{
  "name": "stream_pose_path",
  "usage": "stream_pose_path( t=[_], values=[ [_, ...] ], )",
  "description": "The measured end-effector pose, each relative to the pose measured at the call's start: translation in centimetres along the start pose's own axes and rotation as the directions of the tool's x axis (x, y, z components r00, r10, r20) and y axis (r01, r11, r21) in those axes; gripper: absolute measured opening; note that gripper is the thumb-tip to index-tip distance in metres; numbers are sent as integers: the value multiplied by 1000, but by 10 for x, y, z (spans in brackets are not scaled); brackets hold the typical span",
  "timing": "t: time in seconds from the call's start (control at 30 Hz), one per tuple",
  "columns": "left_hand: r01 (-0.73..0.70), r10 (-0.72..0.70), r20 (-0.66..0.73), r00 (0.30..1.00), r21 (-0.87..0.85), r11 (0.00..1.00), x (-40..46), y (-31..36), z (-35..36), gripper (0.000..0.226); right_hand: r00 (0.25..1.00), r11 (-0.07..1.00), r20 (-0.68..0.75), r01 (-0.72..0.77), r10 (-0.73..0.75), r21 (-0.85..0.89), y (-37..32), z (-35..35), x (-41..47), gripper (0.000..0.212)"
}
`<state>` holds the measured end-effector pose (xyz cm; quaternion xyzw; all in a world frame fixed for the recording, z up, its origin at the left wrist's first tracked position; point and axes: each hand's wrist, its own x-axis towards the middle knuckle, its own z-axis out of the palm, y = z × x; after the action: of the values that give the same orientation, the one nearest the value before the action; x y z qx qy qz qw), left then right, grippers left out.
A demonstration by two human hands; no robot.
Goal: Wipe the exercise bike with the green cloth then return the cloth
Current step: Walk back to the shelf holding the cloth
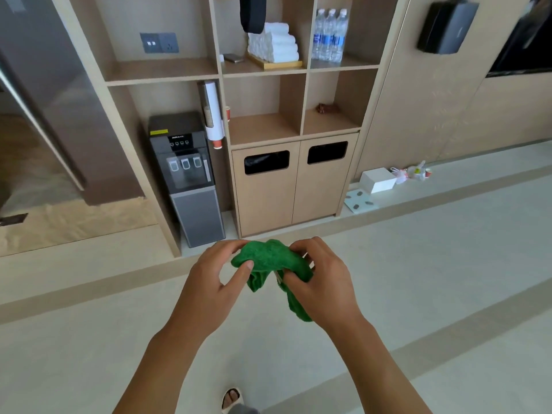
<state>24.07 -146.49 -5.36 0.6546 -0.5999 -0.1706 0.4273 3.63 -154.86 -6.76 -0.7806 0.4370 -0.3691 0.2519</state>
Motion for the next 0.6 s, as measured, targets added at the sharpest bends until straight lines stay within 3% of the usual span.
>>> stream_pose_path(
  t=[0.23,0.6],
  values=[
    [-25,25,-54,998,-1,1000,104,-65,-49,26,999,997,40,39,-37,-64,-22,62,115,32],
    [12,-17,-118,993,-40,999,188,-150,-113,25,987,995,132,93,-87,-41,-47,156,231,28]
  ],
)
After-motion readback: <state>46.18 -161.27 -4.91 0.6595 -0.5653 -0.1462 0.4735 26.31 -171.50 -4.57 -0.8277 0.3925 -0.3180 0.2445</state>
